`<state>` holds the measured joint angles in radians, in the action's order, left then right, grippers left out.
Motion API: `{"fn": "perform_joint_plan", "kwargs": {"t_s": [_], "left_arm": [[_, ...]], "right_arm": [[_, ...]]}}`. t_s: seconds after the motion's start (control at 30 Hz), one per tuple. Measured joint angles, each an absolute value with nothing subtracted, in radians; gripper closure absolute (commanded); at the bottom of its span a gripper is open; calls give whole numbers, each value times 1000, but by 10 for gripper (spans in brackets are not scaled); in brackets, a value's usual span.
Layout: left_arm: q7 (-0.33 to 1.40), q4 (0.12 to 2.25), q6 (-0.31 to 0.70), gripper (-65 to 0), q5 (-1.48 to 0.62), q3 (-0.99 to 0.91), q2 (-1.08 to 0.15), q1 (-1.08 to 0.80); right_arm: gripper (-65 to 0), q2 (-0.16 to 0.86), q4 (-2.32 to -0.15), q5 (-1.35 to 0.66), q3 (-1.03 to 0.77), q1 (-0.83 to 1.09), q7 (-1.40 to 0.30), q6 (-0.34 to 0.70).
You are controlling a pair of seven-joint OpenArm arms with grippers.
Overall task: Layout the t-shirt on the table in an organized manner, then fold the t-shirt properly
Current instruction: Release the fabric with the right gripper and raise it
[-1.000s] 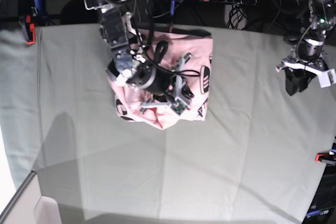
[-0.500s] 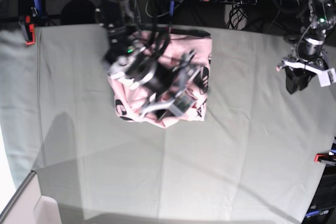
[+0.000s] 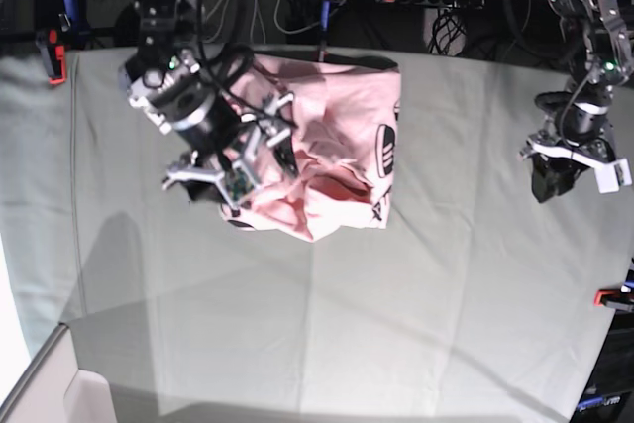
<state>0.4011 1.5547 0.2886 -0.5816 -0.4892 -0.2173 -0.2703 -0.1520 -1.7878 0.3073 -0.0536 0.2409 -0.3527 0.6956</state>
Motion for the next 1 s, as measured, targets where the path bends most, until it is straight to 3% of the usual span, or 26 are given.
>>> {"fn": "perform_joint_plan", "kwargs": {"t_s": [0.4, 0.5, 0.6, 0.8, 1.0], "left_arm": [[411, 1553, 289, -208, -582, -489, -216, -247], [411, 1553, 288, -208, -581, -489, -216, -248], [412, 1553, 289, -208, -581, -489, -216, -252], [411, 1553, 289, -208, -581, -494, -216, -252], [412, 1553, 289, -208, -581, -495, -216, -252]], "right_arm": [[-419, -152, -1766, 301, -48, 257, -344, 695], [-373, -152, -1731, 303, -46, 256, -351, 695], [-286, -152, -1716, 303, -46, 256, -351, 695], [-36, -150, -1726, 305, -12, 287, -348, 695], [-26, -150, -1788, 304, 87, 370, -345, 695]]}}
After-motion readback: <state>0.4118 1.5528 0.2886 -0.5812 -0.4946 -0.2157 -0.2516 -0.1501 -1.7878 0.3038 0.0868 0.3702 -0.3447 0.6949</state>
